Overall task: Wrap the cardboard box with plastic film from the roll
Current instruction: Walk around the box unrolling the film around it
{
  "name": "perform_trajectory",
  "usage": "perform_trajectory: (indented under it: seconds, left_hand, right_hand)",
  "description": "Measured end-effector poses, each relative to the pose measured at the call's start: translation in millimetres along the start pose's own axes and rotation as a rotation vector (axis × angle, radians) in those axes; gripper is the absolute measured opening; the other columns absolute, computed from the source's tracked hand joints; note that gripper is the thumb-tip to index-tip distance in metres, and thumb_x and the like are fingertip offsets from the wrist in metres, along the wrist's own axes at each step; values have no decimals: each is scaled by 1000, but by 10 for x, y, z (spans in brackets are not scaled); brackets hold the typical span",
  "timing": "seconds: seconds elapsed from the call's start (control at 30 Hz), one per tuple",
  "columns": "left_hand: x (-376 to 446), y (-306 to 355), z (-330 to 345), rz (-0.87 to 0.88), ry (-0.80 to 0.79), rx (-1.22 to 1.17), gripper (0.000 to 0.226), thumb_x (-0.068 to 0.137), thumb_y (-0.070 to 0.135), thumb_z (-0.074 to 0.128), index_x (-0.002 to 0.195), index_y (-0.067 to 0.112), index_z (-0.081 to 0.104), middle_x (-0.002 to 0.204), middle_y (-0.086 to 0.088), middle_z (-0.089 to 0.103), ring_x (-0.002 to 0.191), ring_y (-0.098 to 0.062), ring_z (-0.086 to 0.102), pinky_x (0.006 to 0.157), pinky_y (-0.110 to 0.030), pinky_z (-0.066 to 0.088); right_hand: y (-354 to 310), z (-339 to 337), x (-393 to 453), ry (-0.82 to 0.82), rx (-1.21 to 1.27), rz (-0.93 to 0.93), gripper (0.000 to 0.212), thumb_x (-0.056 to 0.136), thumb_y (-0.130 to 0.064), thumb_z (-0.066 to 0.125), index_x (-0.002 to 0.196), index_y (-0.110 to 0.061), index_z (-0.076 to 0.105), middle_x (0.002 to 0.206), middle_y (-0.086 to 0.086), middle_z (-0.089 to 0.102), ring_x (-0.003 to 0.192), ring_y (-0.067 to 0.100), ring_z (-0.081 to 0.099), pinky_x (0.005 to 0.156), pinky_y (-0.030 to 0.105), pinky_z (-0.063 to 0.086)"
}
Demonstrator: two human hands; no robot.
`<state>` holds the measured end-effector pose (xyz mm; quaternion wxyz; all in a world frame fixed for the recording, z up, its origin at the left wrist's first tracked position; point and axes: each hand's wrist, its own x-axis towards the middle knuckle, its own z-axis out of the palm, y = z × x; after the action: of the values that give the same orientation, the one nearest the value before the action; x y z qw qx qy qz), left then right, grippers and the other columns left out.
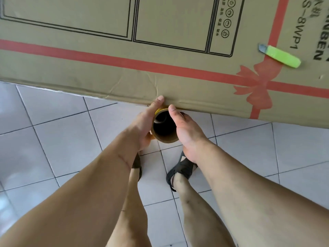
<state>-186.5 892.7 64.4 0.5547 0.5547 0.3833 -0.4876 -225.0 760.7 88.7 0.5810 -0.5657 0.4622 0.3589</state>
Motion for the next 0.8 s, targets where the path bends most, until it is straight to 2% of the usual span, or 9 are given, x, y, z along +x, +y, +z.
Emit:
perform_trajectory:
  seconds: [0.13,0.23,0.33,0.43,0.5,0.6,0.67,0.77,0.8]
  left_hand:
    - [5,-42,138,-66,-100,-76,95,94,87,48,137,6,73,127,-16,82,117,-30,80,102,-46,61]
    - [-36,-104,239,-88,-102,-69,104,81,96,56,138,12,73,132,-16,80,126,-35,76,112,-54,57]
    - [41,-101,276,-21,42,-16,116,50,102,77,135,23,76,137,-7,78,131,-31,72,120,-56,51]
    - [15,-32,296,13,12,12,96,72,89,73,134,15,77,128,-11,82,126,-33,76,122,-55,51]
    - [-29,-53,333,-26,-40,15,95,90,91,56,137,11,75,128,-14,82,124,-32,77,116,-51,56]
    - [-65,-189,419,-102,-100,1,97,94,93,34,136,16,75,129,-12,82,127,-31,75,114,-52,56]
    - [-103,-211,498,-110,-75,51,93,87,99,39,130,25,78,125,-4,84,130,-29,73,118,-55,50]
    - [-46,-202,538,-67,31,94,117,55,108,64,141,28,70,141,-1,76,139,-28,65,123,-54,44]
    - [-38,-165,550,-43,41,89,110,63,103,68,141,26,70,141,-4,76,134,-27,68,120,-51,48]
  right_hand:
    - [49,-134,8,-2,30,-73,50,95,-62,51,134,-31,57,128,-14,60,113,7,53,92,23,33]
    - [85,-230,-9,27,-1,-107,43,97,-57,53,129,-29,61,128,-13,63,115,7,56,93,23,37]
    - [56,-286,-4,29,23,-87,46,98,-58,49,133,-30,58,119,-15,56,108,7,51,90,22,33]
    - [24,-290,-6,43,60,-61,54,98,-60,47,140,-27,52,120,-14,52,107,7,48,90,23,32]
    - [18,-301,-15,67,32,-61,54,94,-60,55,135,-25,56,125,-13,58,111,10,54,92,26,38]
    - [19,-359,-26,128,-32,-59,52,88,-59,65,125,-22,62,121,-6,67,110,15,61,95,32,49]
    - [16,-419,-45,162,-50,-55,49,90,-58,63,121,-20,60,117,-5,66,103,17,60,86,31,48]
    - [41,-471,-72,157,-36,-1,57,90,-63,59,126,-19,55,125,-5,62,105,18,58,81,31,44]
    - [44,-473,-84,148,-13,27,61,89,-67,58,128,-20,55,127,-7,61,109,18,58,82,31,43]
